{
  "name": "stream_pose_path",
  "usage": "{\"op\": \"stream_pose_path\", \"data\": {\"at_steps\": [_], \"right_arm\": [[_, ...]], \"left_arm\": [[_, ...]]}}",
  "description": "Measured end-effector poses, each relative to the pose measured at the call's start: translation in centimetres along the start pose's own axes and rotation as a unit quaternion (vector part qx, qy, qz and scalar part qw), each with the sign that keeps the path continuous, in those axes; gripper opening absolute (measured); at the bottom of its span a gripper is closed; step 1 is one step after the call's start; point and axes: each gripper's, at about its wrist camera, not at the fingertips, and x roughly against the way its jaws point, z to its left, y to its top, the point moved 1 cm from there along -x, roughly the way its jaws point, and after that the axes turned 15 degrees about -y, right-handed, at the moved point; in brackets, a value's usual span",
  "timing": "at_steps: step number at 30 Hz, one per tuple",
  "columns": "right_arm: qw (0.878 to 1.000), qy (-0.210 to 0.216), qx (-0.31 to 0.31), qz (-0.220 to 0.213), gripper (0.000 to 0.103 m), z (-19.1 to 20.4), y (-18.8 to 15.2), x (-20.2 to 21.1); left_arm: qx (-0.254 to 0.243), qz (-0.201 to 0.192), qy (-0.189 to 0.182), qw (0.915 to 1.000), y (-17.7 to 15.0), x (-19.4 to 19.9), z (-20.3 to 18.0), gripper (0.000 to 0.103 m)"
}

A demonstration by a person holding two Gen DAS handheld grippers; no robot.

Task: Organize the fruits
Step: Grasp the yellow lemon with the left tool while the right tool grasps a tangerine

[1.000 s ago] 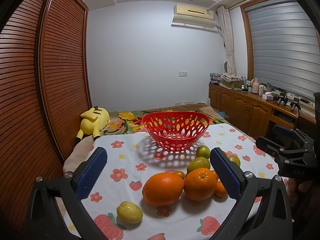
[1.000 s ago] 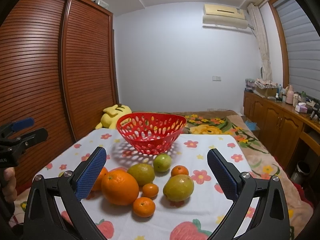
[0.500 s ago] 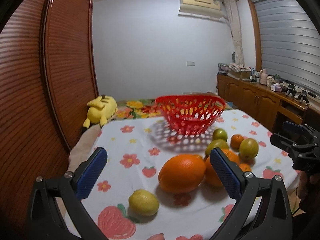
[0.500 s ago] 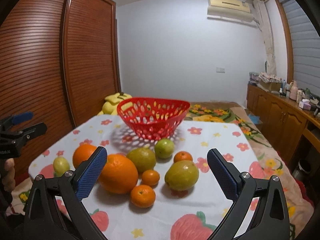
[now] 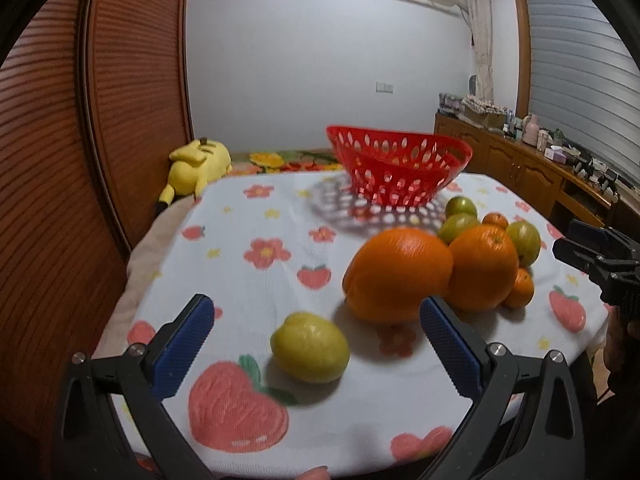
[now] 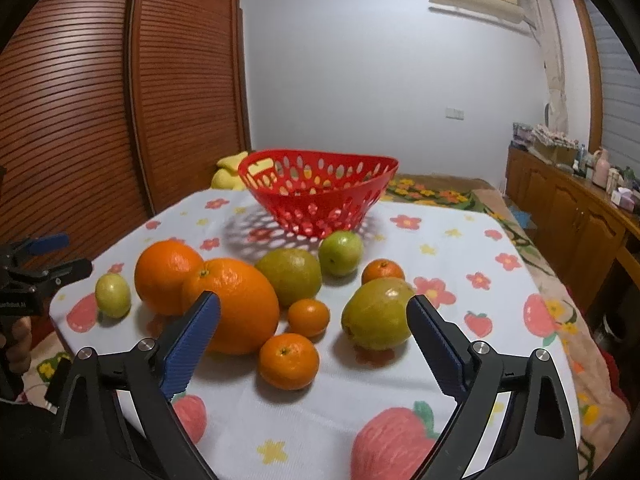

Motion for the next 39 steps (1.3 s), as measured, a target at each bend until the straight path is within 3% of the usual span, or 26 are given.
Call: {"op": "stream_pose_path", "data": {"at_steps": [11, 14, 22, 29, 35, 39], "right_arm": [[0.999, 0.026, 0.014, 0.046, 0.081, 0.8, -1.7, -2.5], [0.997, 0.034, 0.020, 0.060, 0.072, 1.1, -2.2, -3.3], [0.995, 0.049, 0.028, 0.083, 0.067, 1.6, -2.9, -4.5], [0.994, 0.062, 0.022, 0.092, 0.064, 1.4, -2.9, -4.6], [0.993, 0.061, 0.033, 0.097, 0.056, 1.7, -3.1, -4.7], [0.992, 0.060, 0.035, 0.105, 0.055, 1.7, -3.2, -5.1]], "left_arm": [[0.036, 0.049, -0.031, 0.9976, -2.0, -2.6, 1.9, 0.095], [0.043, 0.061, -0.039, 0.9964, -2.2, -3.4, 2.2, 0.086], [0.059, 0.073, -0.051, 0.9943, -2.4, -4.5, 2.7, 0.075], [0.066, 0.075, -0.053, 0.9936, -2.3, -5.0, 3.1, 0.054], [0.065, 0.075, -0.055, 0.9935, -2.3, -4.9, 3.3, 0.054], [0.065, 0.074, -0.054, 0.9936, -2.3, -4.8, 3.4, 0.054]]}}
